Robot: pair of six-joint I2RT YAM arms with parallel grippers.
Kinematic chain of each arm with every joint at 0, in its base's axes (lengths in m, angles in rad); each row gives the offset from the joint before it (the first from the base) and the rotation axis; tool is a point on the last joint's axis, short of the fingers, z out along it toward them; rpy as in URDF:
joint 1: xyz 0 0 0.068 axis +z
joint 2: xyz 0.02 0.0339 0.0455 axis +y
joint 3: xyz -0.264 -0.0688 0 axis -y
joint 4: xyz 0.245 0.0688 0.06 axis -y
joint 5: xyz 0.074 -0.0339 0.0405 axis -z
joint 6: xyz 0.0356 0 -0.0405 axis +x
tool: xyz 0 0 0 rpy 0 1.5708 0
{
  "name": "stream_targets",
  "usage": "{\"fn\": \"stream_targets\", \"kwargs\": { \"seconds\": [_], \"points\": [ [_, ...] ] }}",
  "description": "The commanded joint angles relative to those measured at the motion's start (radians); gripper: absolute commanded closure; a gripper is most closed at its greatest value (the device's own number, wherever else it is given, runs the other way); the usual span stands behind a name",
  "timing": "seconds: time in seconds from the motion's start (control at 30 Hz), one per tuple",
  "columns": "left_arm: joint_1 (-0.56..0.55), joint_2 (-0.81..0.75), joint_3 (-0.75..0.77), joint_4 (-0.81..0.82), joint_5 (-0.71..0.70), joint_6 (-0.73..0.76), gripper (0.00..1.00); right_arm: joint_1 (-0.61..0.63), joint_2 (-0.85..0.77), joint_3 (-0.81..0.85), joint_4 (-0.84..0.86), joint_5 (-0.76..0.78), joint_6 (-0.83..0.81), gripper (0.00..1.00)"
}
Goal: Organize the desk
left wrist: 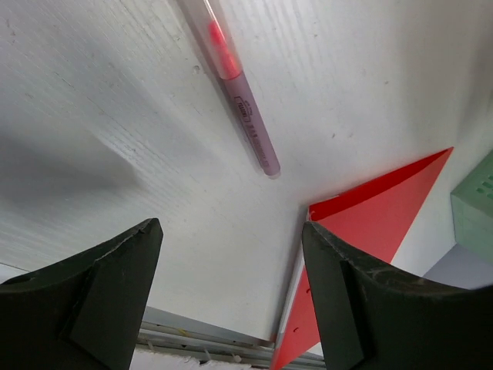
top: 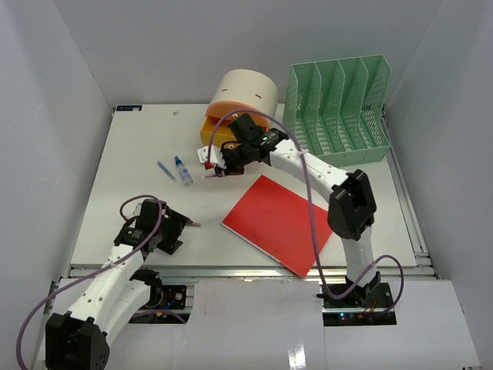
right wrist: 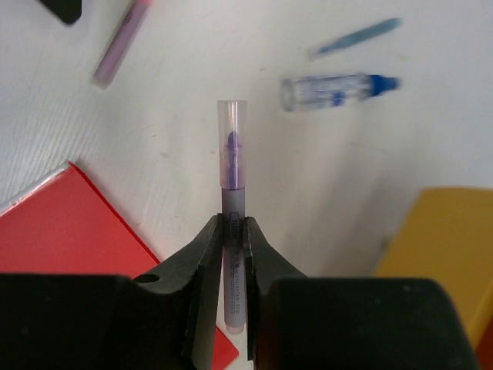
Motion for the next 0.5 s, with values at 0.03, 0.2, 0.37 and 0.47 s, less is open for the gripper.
{"fn": "stream_targets", "kwargs": {
  "seconds": [0.03, 0.2, 0.37, 0.47],
  "points": [
    [0.003, 0.072, 0.004, 0.078, 0.016, -0.056, 0.17, -0.079, -0.181, -0.088, 0.218, 0.039, 0.293, 0.92],
    [0.003, 0.122, 0.024, 0.095, 0.006, -0.056, 0.17, -0.173, -0.195, -0.1, 0.381, 0.123, 0.399, 0.92],
    [0.003, 0.138, 0.03, 0.1, 0.005, -0.058, 0.17, -0.19, -0.124, -0.039, 0.417, 0.175, 0.378, 0.92],
    [0.003, 0.133, 0.027, 0.1, 0.001, -0.058, 0.17, -0.19, -0.074, 0.008, 0.426, 0.211, 0.342, 0.92]
  ]
}}
